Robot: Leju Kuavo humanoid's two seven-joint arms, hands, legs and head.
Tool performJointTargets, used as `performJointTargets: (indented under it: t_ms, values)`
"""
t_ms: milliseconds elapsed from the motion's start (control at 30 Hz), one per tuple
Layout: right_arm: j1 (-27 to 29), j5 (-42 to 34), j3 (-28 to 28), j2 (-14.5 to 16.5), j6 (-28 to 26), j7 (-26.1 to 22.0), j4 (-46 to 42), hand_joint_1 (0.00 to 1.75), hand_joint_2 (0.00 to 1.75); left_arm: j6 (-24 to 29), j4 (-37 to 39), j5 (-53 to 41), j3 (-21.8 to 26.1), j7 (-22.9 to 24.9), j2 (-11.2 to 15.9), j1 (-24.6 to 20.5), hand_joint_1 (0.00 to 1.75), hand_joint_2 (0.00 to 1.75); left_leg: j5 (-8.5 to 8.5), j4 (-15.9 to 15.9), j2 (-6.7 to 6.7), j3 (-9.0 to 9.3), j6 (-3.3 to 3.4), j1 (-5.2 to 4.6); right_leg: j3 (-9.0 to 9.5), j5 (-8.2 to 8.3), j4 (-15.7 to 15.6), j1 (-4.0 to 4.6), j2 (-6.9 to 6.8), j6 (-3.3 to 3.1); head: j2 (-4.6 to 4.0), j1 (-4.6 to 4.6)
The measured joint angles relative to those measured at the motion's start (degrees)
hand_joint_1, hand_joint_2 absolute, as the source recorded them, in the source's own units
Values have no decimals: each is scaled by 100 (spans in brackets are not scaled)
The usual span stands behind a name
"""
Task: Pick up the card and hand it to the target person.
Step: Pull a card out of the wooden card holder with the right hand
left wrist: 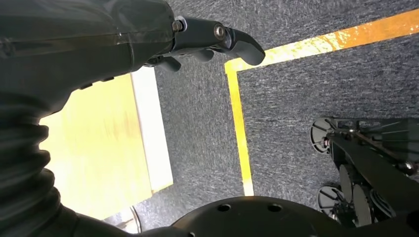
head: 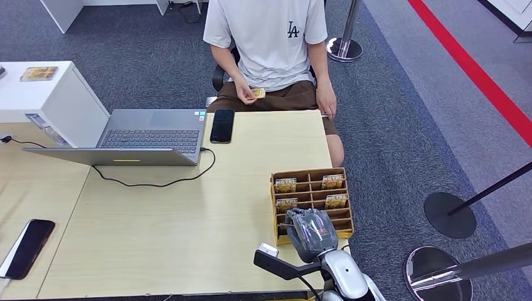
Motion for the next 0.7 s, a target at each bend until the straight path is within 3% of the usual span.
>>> performJointTargets:
  t_ms: [700]
  values:
    - [66, 53, -189, -7, -118, 18, -251, 155, 175, 37, 1, 18, 0, 1, 0, 2, 0, 175, 0, 0, 0, -1, 0, 0, -1, 0, 0, 0, 0, 0, 0, -1]
